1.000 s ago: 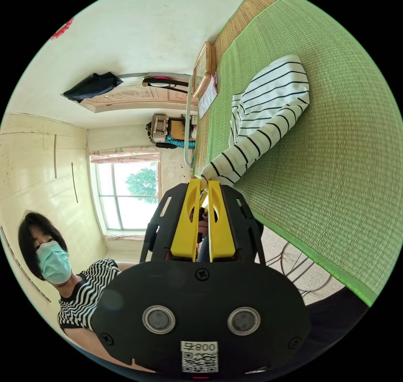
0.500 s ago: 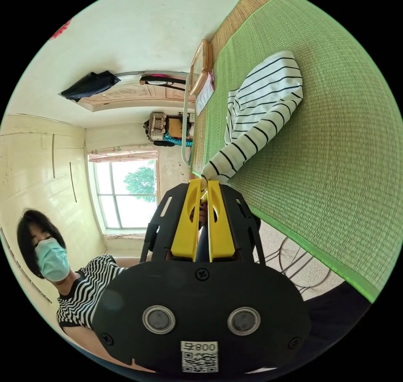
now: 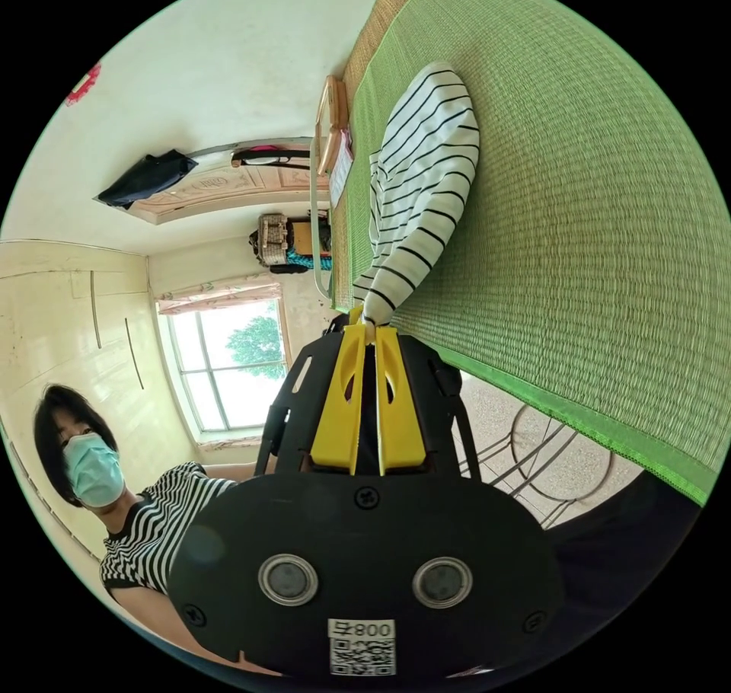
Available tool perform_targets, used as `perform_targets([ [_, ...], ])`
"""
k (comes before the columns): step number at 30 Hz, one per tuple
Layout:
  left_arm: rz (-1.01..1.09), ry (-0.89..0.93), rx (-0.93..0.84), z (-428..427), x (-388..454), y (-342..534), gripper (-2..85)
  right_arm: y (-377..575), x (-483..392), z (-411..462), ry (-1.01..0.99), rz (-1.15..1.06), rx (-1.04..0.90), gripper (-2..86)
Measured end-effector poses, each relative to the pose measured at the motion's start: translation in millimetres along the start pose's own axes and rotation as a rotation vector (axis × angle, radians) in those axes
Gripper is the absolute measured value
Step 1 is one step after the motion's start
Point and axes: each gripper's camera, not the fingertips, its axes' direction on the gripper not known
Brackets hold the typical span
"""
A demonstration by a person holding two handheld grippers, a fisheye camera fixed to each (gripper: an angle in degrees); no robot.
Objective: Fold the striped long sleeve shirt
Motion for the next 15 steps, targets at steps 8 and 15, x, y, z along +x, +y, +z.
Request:
perform_targets([
  [8,-0.029,-0.001,0.064,-15.4,15.6,-6.5,7.4,-7.0,4.5,-8.3,-0.012,-0.046,0.014,2.0],
  [15,-0.020,-0.081,0.034,-22.7,43.1,-19.1,4.0,-9.6,28.7,-9.3,0.024,-0.050,-0.004,2.4],
])
